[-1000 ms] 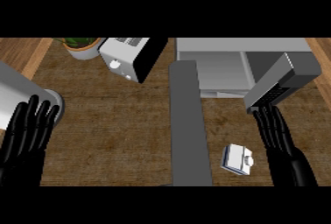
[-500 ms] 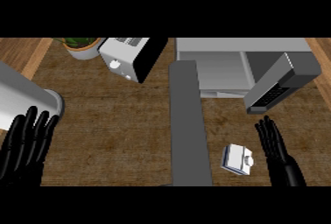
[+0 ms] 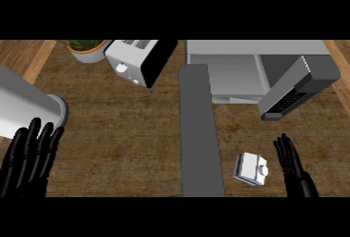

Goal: Pick up the milk, place it into the microwave and close the microwave

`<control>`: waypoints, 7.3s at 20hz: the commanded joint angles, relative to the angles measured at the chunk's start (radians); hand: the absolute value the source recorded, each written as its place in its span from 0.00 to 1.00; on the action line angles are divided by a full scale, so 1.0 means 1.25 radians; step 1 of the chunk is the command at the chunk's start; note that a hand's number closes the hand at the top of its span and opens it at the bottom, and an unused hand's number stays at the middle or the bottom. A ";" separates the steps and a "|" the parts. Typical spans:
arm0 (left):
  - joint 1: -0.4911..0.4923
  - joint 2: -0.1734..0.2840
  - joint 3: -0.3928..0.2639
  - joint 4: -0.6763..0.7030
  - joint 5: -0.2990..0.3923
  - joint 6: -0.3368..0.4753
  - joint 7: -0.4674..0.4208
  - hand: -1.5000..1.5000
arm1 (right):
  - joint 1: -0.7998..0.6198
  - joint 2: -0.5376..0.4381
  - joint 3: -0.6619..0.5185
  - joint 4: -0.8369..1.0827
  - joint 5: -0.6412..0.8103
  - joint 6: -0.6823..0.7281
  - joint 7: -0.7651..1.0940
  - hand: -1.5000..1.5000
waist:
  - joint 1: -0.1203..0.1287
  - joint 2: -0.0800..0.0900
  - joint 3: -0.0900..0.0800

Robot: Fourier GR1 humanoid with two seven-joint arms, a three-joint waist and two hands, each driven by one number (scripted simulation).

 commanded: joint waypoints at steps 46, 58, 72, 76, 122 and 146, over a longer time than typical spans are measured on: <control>0.129 0.012 0.044 -0.036 0.064 -0.036 -0.043 0.00 | -0.210 0.016 -0.018 0.440 0.001 0.013 -0.379 1.00 | -0.001 -0.002 -0.001; 0.053 0.041 0.116 -0.004 0.108 -0.053 -0.003 0.00 | -0.383 0.061 0.085 0.328 0.034 -0.240 -0.131 1.00 | 0.006 0.001 0.000; 0.023 0.051 0.157 0.054 0.141 -0.098 -0.045 0.00 | -0.777 -0.021 -0.092 0.778 0.112 -0.400 -0.062 1.00 | 0.029 0.011 0.001; 0.026 0.033 0.128 0.075 0.103 -0.093 -0.062 0.00 | -0.891 -0.066 -0.112 0.873 0.129 -0.432 -0.018 1.00 | 0.044 0.018 0.001; 0.063 0.026 0.063 0.051 0.009 -0.105 -0.071 0.00 | -1.014 -0.182 -0.160 1.056 0.191 -0.613 -0.086 0.00 | 0.061 0.024 0.002; 0.113 -0.010 -0.034 -0.044 -0.040 -0.068 -0.007 0.00 | -0.884 -0.163 -0.230 1.008 0.084 -0.218 -0.204 0.00 | 0.015 0.005 0.001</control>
